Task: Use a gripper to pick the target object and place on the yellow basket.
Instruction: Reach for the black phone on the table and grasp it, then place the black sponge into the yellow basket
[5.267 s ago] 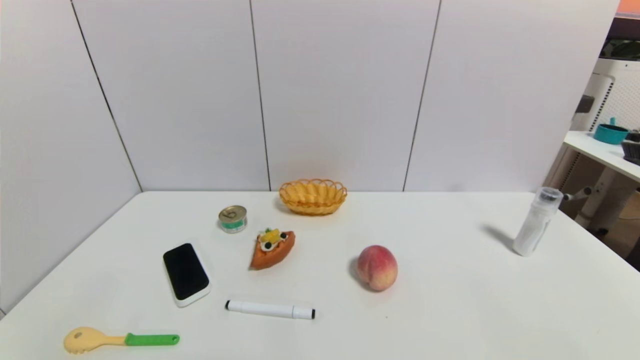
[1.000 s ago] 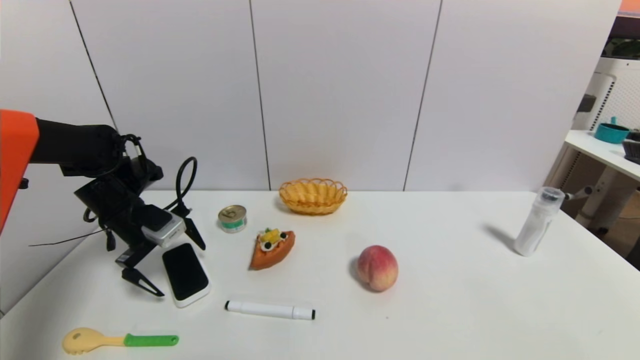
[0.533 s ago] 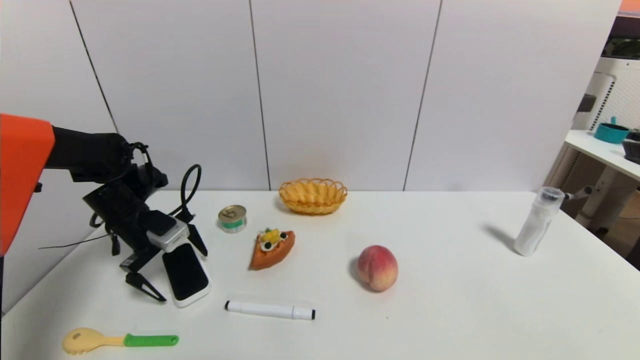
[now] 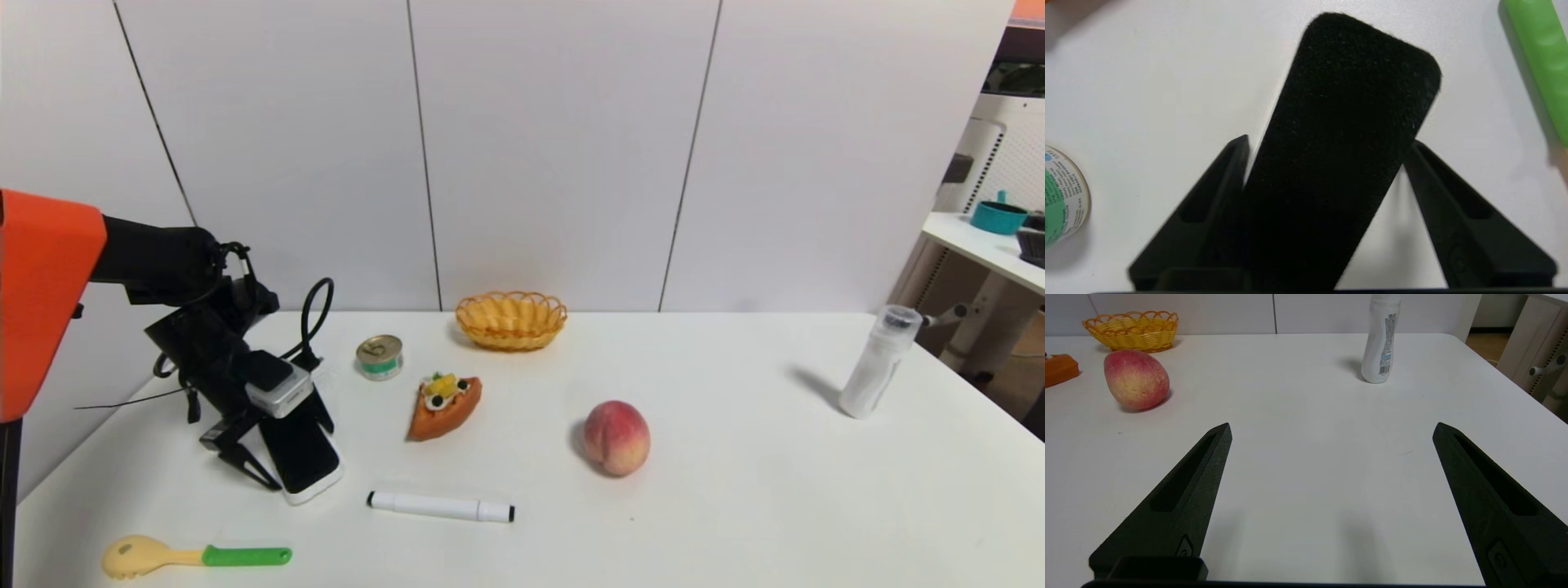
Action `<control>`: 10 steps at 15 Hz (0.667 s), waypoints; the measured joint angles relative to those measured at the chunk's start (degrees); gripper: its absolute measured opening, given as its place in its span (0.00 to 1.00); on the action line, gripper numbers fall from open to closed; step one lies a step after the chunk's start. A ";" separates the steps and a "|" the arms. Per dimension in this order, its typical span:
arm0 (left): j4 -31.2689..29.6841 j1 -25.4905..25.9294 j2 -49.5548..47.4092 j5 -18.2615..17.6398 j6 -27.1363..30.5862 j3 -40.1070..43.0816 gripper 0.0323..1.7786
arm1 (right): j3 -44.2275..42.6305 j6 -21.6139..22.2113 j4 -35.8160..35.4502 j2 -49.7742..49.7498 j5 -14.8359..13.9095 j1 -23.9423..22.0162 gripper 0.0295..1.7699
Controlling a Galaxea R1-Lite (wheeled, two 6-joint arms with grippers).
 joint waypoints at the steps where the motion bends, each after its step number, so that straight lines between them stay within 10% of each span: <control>1: 0.02 -0.02 0.10 0.05 0.00 0.00 0.64 | 0.00 -0.02 0.02 0.00 0.00 0.00 0.96; 10: 0.13 -0.80 -2.88 -0.27 -1.34 -0.91 0.55 | 0.00 -0.02 0.02 0.02 0.00 0.00 0.96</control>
